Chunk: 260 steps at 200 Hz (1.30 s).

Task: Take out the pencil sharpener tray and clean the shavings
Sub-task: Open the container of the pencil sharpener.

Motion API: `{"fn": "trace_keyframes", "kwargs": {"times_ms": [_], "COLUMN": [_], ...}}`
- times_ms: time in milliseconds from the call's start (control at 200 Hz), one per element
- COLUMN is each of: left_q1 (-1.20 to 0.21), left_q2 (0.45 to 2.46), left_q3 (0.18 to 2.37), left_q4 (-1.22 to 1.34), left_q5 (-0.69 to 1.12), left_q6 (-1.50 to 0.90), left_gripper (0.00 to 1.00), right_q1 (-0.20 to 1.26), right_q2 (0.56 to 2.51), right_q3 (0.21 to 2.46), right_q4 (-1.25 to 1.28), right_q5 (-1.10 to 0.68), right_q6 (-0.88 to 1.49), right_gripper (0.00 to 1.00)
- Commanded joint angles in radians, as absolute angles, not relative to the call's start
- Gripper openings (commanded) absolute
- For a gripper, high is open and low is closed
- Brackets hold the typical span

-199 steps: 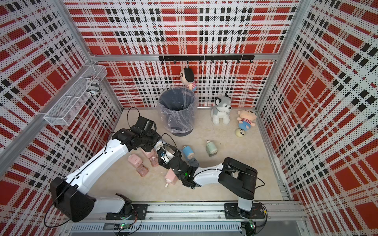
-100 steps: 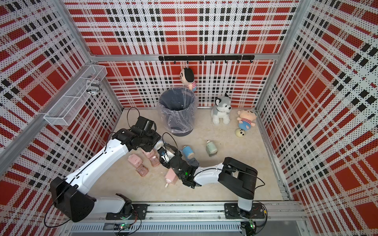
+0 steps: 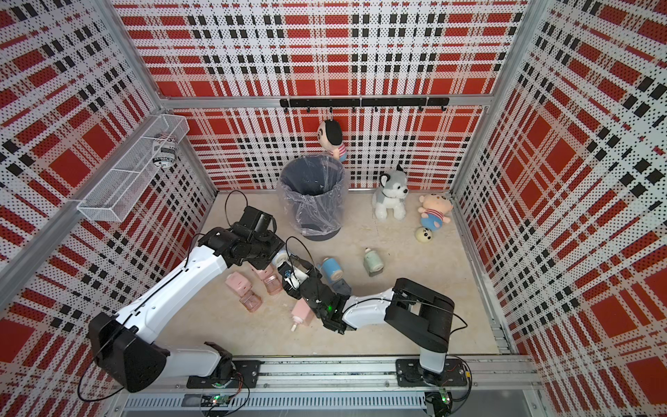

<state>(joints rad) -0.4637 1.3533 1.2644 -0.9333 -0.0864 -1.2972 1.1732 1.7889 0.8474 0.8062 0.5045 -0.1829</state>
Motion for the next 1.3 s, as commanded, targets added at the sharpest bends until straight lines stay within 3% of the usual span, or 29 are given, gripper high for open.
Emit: {"fn": "trace_keyframes", "kwargs": {"times_ms": [0, 566, 1298], "left_q1": [-0.459, -0.452, -0.513], "left_q2": [1.347, 1.455, 1.800], "left_q3": [1.301, 1.332, 1.393], "left_q4": [-0.889, -0.889, -0.889], "left_q5": [-0.108, -0.167, -0.287], "left_q6": [-1.305, -1.295, -1.223], "left_gripper": [0.37, 0.37, 0.40], "right_q1": [1.175, 1.197, 1.193], "right_q2": [1.758, 1.586, 1.489], "right_q3": [0.809, 0.673, 0.614], "right_q4": [0.813, 0.802, 0.710], "right_q5": [0.493, 0.506, 0.548], "right_q6": [-0.156, -0.068, 0.040], "right_gripper": [0.47, 0.44, 0.43]}}
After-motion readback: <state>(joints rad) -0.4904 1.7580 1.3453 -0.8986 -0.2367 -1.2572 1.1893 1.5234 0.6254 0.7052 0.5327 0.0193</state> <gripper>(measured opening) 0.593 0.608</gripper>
